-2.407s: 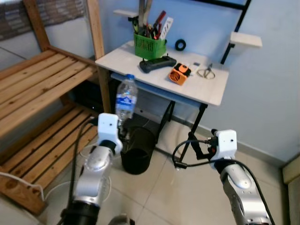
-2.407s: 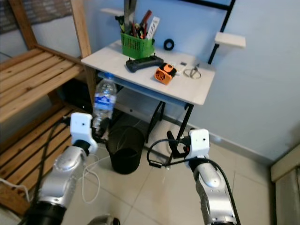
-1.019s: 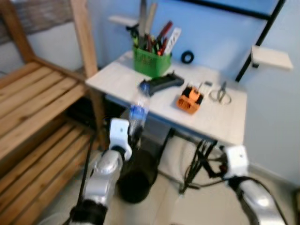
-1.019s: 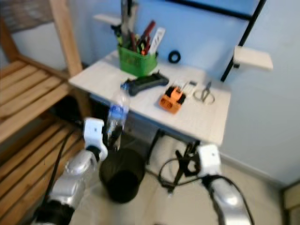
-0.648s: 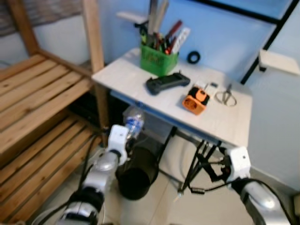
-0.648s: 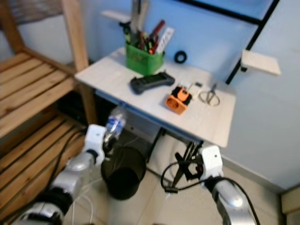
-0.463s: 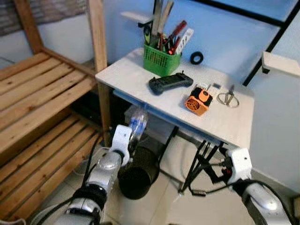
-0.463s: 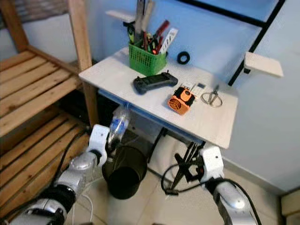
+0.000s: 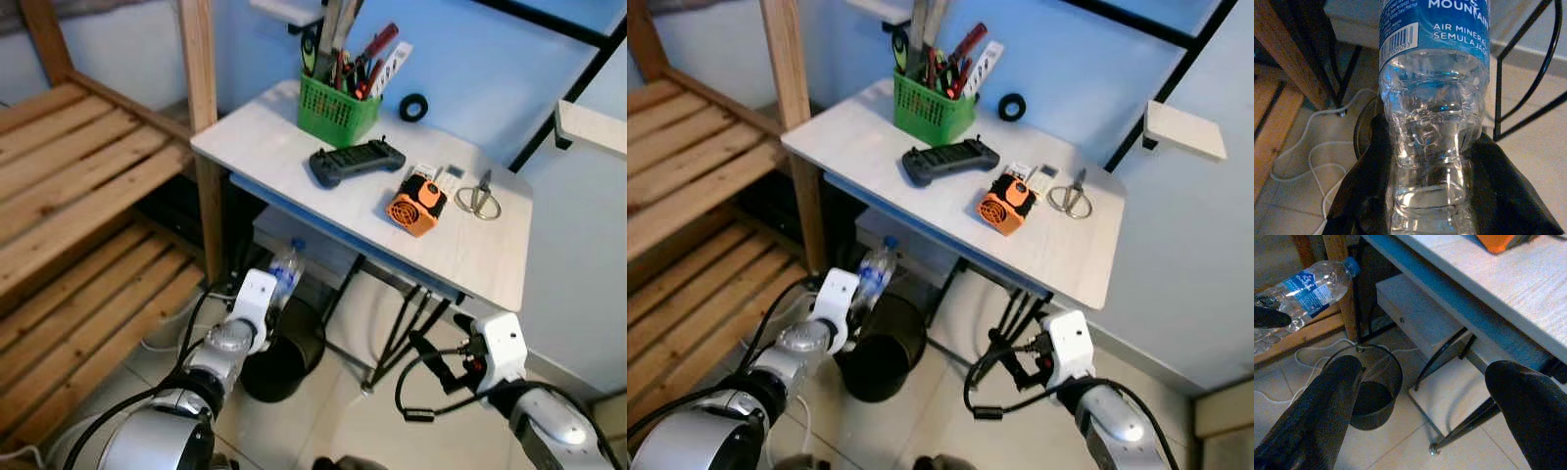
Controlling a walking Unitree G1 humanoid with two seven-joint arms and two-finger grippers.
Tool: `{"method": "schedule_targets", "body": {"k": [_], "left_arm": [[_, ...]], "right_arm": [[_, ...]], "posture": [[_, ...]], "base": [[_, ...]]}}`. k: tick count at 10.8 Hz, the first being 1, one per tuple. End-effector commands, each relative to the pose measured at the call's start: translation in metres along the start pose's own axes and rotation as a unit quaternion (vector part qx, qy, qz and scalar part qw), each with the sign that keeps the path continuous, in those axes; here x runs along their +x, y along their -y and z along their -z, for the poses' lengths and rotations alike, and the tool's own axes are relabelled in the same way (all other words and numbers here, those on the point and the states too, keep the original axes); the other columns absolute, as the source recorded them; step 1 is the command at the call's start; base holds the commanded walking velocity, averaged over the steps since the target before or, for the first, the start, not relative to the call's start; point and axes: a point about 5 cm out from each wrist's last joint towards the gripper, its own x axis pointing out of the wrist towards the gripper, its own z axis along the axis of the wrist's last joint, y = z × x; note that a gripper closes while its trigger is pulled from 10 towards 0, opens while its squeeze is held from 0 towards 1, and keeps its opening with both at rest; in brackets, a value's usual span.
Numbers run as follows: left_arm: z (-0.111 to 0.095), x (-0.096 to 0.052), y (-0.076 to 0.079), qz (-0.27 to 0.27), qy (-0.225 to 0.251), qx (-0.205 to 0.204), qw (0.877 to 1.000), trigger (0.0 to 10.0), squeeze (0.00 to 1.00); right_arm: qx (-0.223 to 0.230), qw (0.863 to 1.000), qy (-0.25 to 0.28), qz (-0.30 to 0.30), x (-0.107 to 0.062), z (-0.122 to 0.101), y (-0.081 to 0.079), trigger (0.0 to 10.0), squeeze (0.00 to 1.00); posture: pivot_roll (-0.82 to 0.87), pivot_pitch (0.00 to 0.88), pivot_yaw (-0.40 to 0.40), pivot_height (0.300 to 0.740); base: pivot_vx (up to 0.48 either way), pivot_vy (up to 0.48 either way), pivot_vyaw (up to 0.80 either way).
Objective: Clean up the room
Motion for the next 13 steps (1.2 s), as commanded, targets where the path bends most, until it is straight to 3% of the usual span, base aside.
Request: {"method": "schedule_targets", "body": {"k": [1,4,5,6,9,11,13], "left_arm": [[-0.003,0.001,-0.001,-0.009,-0.006,0.011,1.0,10.0,0.0],[0.012,-0.002,-0.008,-0.031,-0.041,0.045,0.998,10.0,0.0],[0.013,-0.002,-0.01,-0.042,-0.042,0.062,0.996,10.0,0.8],[0.007,-0.002,-0.015,-0.046,-0.032,0.082,0.995,10.0,1.0],[-0.005,-0.003,-0.028,-0.065,-0.013,0.113,0.991,10.0,1.0],[-0.008,-0.003,-0.032,-0.066,-0.006,0.097,0.993,10.0,1.0],[-0.017,-0.002,-0.031,-0.059,0.011,0.139,0.988,10.0,1.0]], "right_arm": [[0.002,1.0,-0.005,0.001,-0.007,-0.001,0.003,10.0,0.0],[0.008,1.0,-0.019,0.002,-0.02,0.002,0.001,10.0,0.0],[0.009,1.0,-0.022,0.002,-0.022,0.003,0.0,10.0,0.0],[0.011,1.0,-0.026,0.0,-0.024,0.003,-0.002,10.0,0.0],[0.014,1.0,-0.027,0.003,-0.023,0.003,-0.004,10.0,0.0],[0.019,0.999,-0.028,0.004,-0.023,0.005,-0.007,10.0,0.0],[0.021,0.999,-0.029,0.007,-0.026,0.006,-0.008,10.0,0.0]], "posture": [[-0.06,0.127,-0.162,0.74],[-0.09,0.157,-0.171,0.74],[-0.1,0.156,-0.176,0.74],[-0.1,0.154,-0.179,0.74],[-0.1,0.15,-0.165,0.74],[-0.1,0.15,-0.156,0.74],[-0.12,0.154,-0.15,0.74]], "base": [[0.0,0.0,0.0],[0.0,0.0,0.0],[0.0,0.0,0.0],[0.0,0.0,0.0],[0.0,0.0,0.0],[0.0,0.0,0.0],[0.0,0.0,0.0]]}}
